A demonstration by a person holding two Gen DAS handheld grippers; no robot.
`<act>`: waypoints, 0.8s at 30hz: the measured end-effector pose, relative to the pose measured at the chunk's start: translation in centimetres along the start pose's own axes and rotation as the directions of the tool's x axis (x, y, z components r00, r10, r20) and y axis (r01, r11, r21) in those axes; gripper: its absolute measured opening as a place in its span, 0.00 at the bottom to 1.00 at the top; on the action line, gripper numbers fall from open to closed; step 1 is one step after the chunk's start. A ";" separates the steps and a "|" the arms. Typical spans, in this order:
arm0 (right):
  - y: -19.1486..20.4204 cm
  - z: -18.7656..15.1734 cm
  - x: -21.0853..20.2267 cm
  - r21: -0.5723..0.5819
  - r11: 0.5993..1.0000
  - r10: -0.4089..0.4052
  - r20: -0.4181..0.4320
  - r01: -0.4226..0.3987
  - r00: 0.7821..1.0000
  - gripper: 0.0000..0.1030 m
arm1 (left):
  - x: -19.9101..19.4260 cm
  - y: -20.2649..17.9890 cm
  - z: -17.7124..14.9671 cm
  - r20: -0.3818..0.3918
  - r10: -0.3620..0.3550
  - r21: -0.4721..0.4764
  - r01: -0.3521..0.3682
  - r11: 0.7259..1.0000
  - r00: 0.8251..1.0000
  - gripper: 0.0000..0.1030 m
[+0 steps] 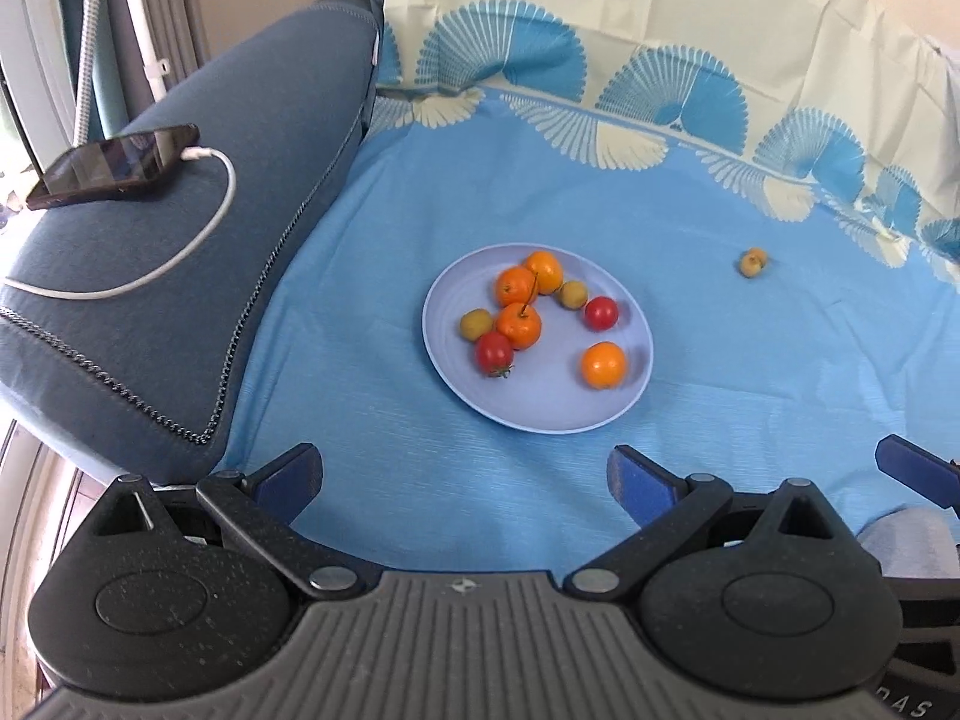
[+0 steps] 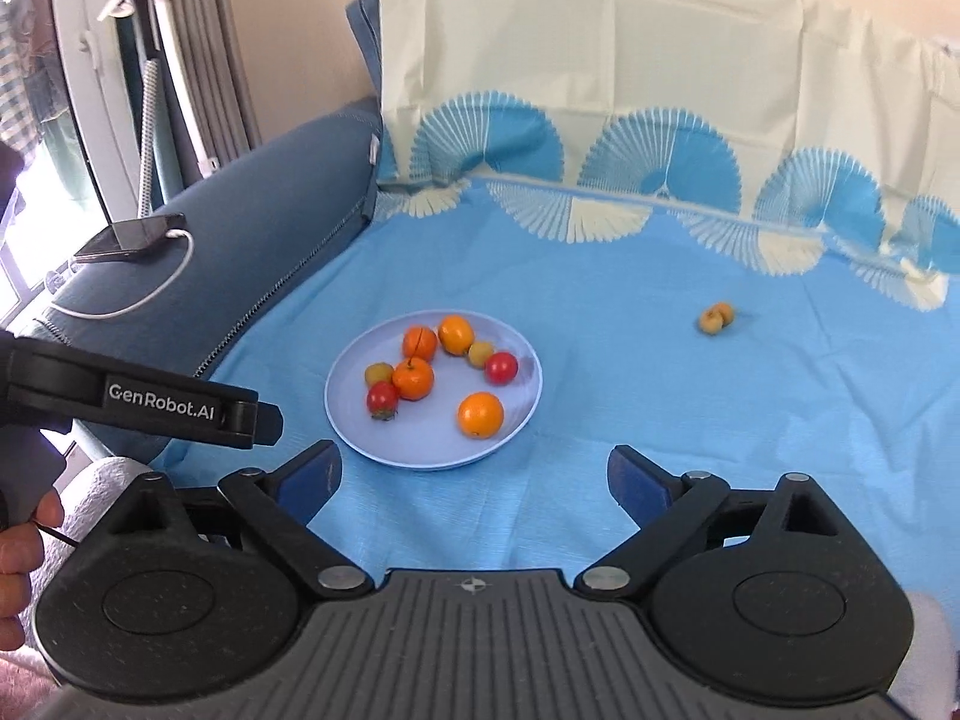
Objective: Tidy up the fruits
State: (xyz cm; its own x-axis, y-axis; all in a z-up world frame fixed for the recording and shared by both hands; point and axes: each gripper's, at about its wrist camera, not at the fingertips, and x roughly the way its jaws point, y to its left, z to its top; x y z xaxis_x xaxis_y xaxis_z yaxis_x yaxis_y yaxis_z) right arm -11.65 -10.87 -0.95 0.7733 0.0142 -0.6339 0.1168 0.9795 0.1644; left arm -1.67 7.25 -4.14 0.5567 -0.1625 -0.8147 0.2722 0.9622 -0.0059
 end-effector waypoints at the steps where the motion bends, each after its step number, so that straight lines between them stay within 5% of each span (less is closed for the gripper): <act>1: 0.2 -0.1 -0.5 -0.004 1.000 -0.001 0.011 0.001 1.000 0.93 | -0.5 -0.1 -0.2 0.009 0.001 0.002 -0.001 1.000 1.000 0.99; 24: 1.2 -0.6 -4.4 -0.042 0.999 -0.019 0.083 0.022 0.996 0.97 | -4.3 -0.5 -1.1 0.086 0.015 0.008 -0.016 1.000 0.996 0.99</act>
State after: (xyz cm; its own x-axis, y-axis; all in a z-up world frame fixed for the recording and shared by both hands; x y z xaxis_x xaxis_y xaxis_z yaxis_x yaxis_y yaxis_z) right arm -15.29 -9.62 1.61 0.8199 -0.0210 -0.5722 0.1080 0.9871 0.1185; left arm -5.08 7.72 -1.26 0.6261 -0.1658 -0.7619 0.2697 0.9629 0.0121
